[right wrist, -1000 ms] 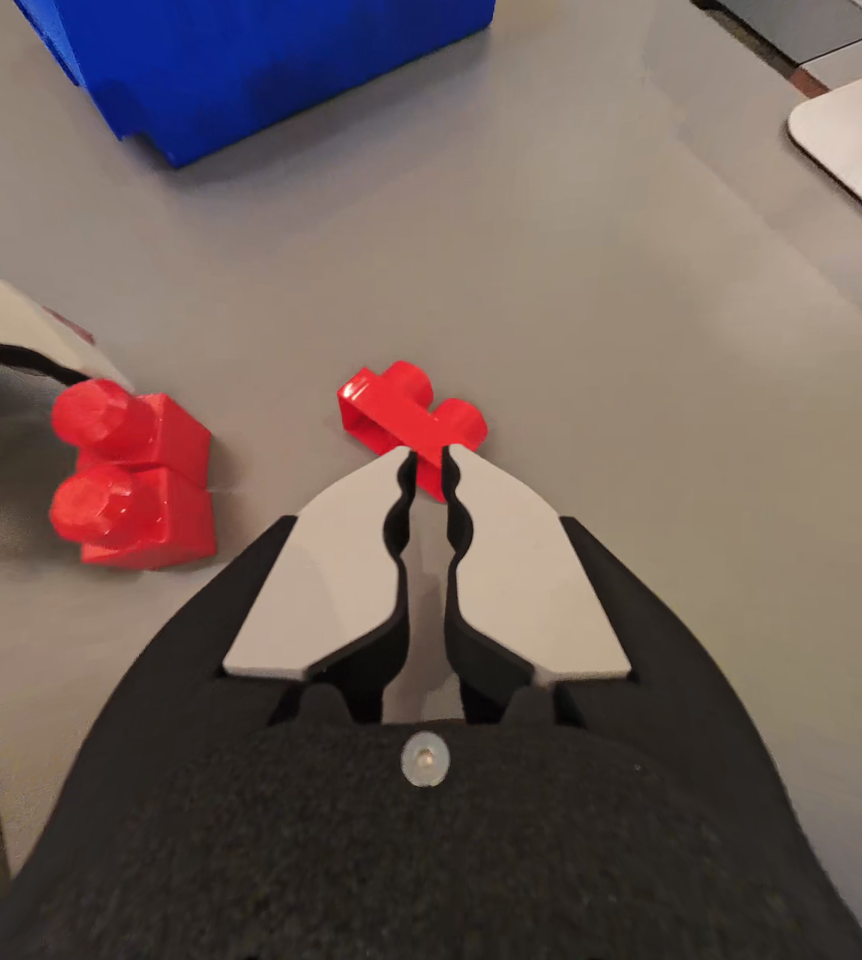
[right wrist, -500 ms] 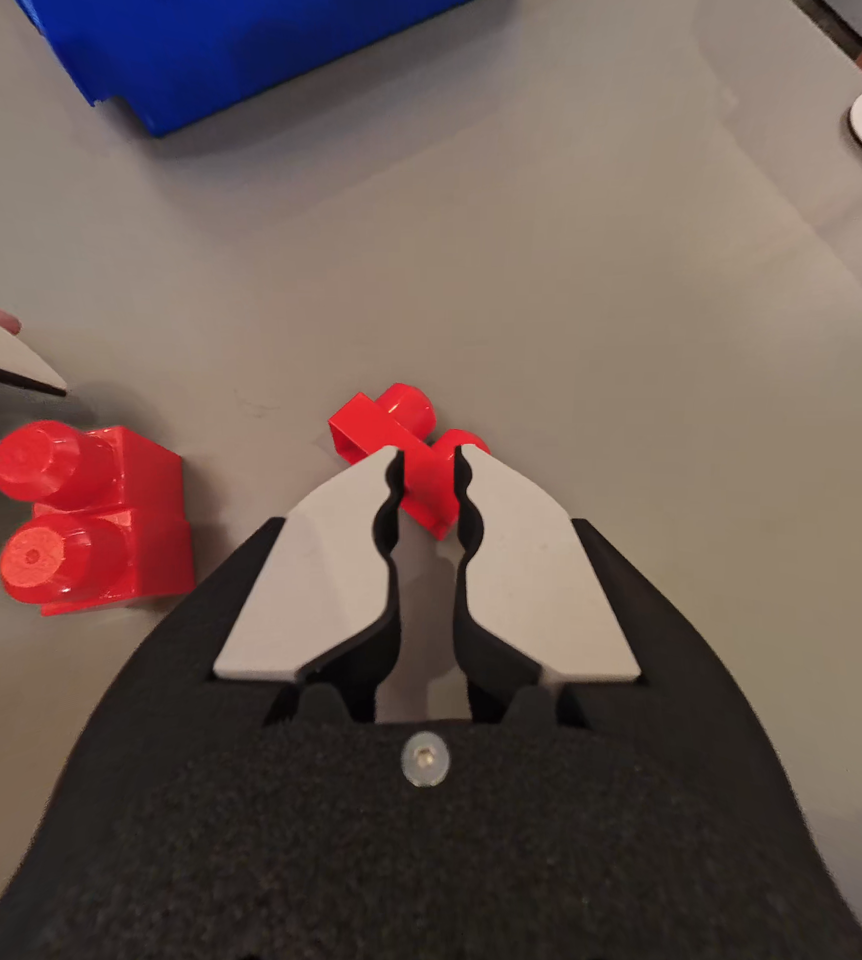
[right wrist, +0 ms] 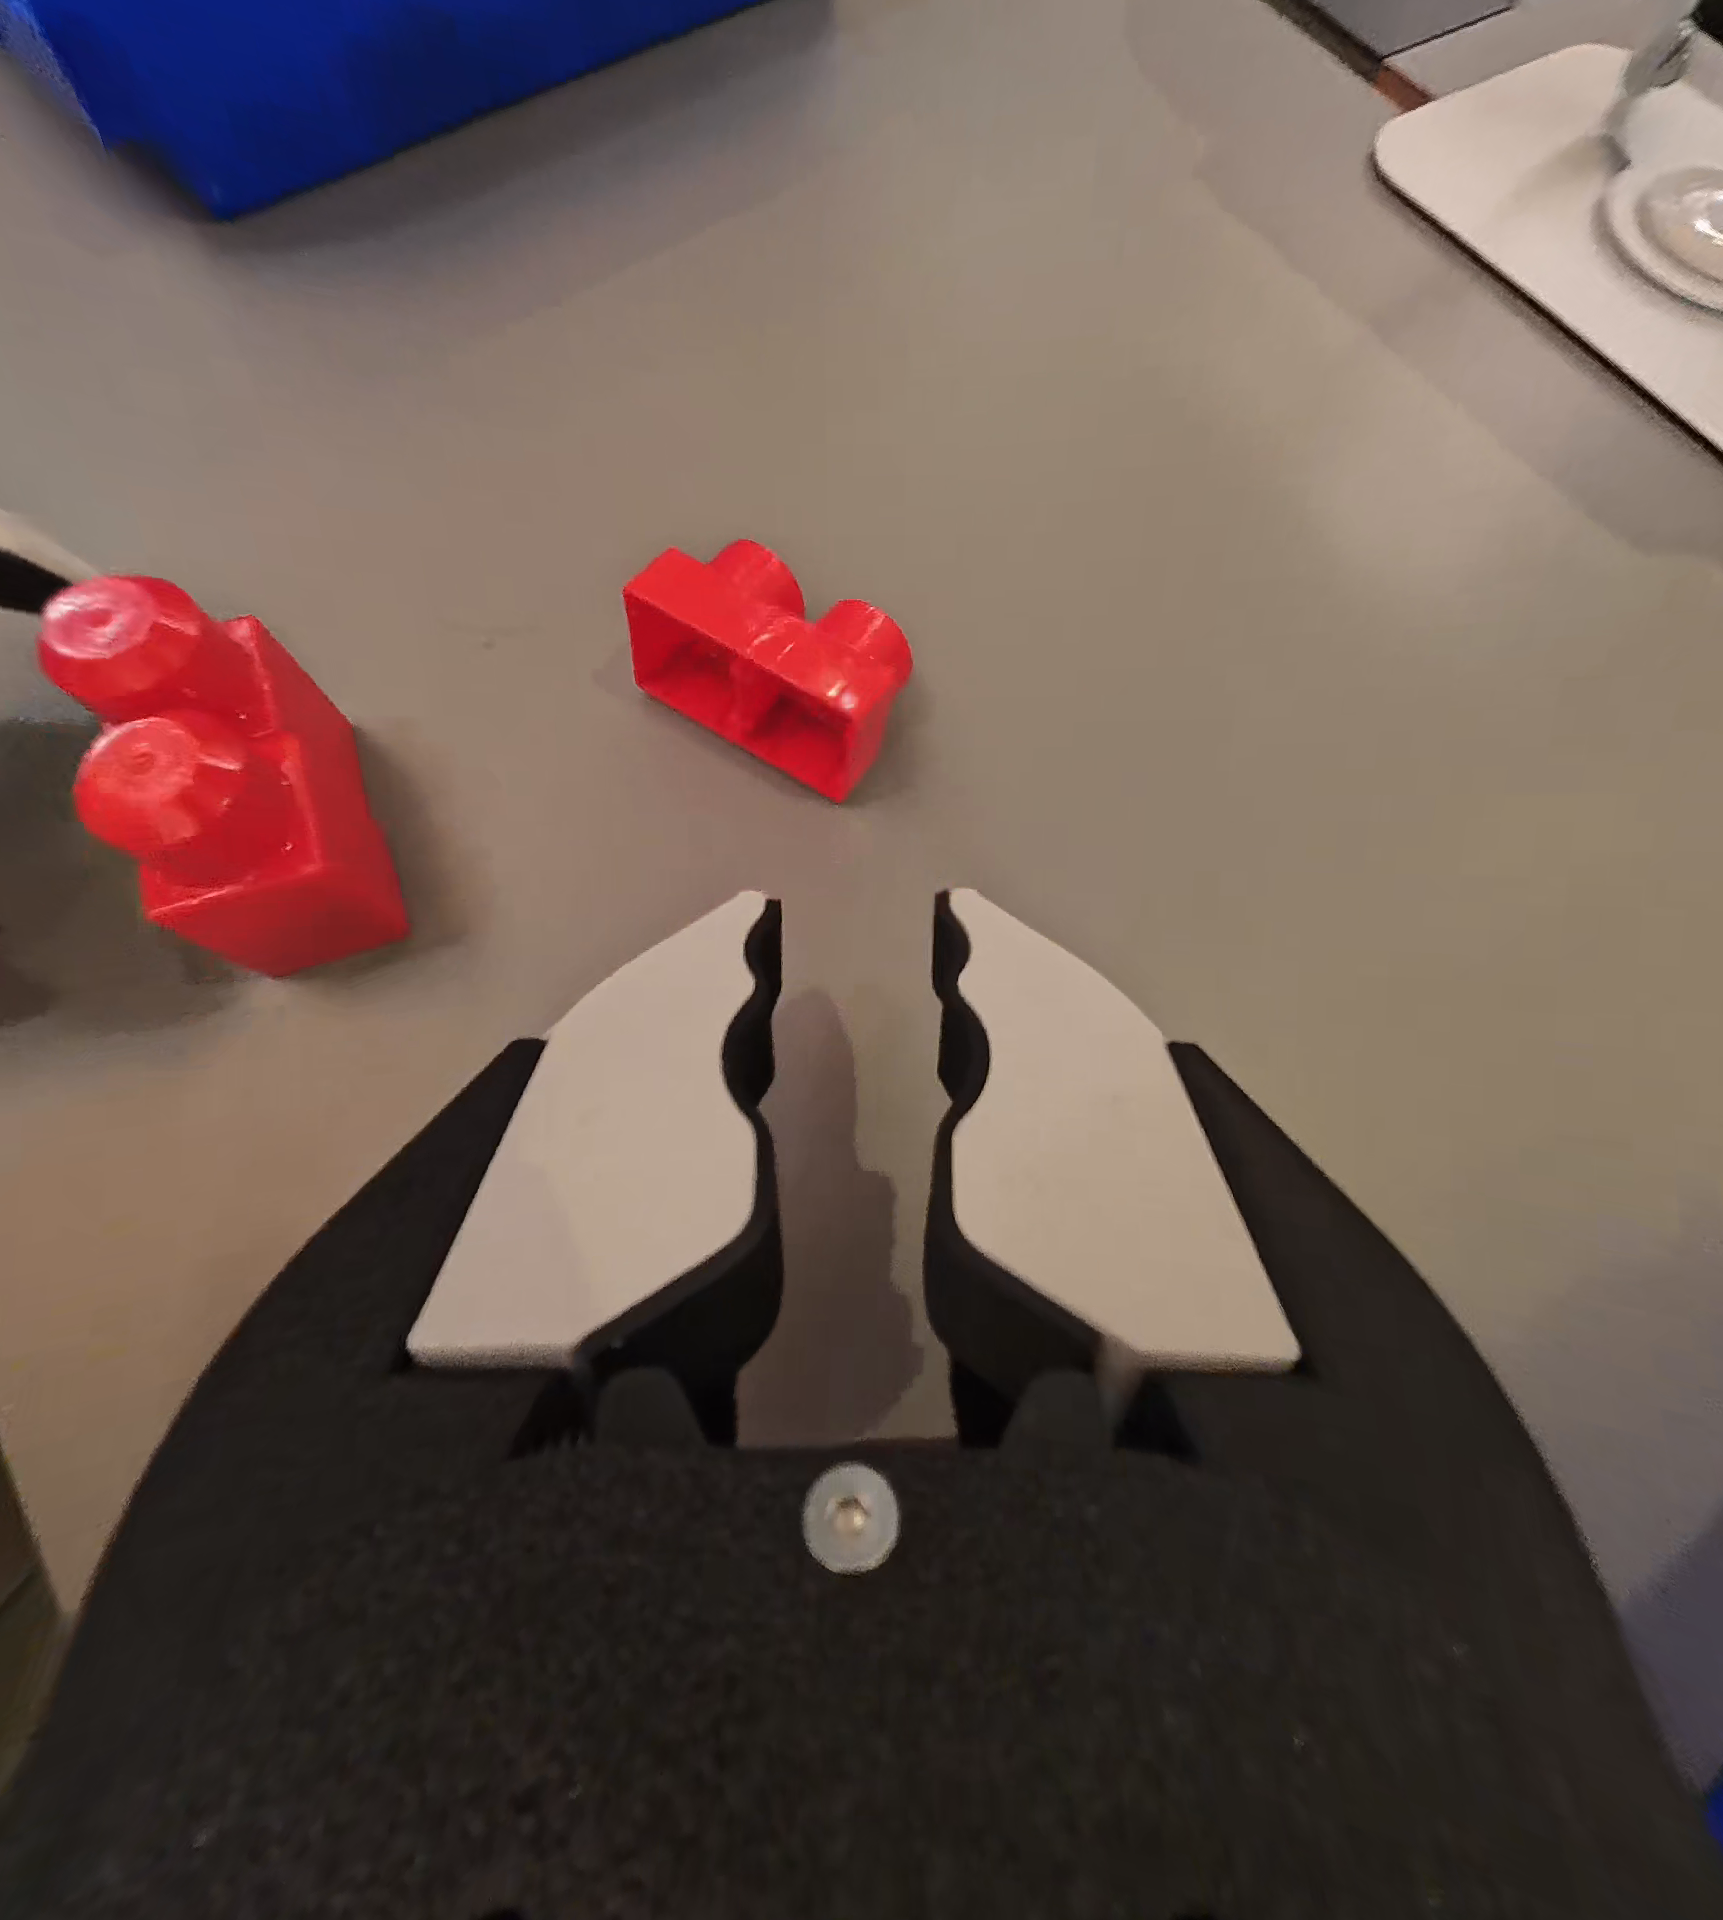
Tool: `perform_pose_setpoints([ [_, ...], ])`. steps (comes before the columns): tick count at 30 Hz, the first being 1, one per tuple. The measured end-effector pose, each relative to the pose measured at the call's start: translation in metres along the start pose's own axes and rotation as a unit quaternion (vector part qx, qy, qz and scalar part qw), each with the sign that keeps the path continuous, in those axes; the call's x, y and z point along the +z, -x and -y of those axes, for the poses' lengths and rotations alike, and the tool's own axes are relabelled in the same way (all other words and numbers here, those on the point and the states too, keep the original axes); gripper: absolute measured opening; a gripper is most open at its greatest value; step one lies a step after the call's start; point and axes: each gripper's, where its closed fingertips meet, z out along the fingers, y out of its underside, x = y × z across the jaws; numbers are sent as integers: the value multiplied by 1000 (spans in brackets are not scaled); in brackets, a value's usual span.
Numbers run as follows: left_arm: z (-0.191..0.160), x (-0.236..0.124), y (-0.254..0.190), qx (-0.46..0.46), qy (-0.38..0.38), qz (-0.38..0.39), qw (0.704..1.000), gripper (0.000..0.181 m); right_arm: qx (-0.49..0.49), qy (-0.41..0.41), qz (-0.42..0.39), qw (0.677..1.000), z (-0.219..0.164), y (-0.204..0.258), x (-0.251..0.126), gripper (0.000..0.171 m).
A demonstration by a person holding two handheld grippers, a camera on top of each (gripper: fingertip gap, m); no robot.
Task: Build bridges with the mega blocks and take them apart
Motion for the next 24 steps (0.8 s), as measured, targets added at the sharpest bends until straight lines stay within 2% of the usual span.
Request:
perform_pose_setpoints([
  [4, -8, 6, -17, 8, 12, 10, 1000, 76, 23, -33, 1, 999, 2, 0, -24, 27],
  [9, -13, 13, -15, 19, 25, 23, 999, 76, 23, -57, 8, 998, 6, 2, -42, 27],
  [13, -11, 15, -6, 32, 30, 44, 998, 77, 27, -61, 11, 998, 6, 2, -47, 26],
  [17, -8, 16, -13, 27, 24, 29, 999, 76, 23, -56, 12, 998, 4, 4, -46, 26],
  [21, -10, 14, 4, 38, 33, 77, 996, 78, 23, -52, 16, 998, 3, 5, -45, 25],
  [24, -8, 15, 7, 37, 31, 73, 996, 79, 22, -50, 15, 998, 3, 4, -45, 25],
])
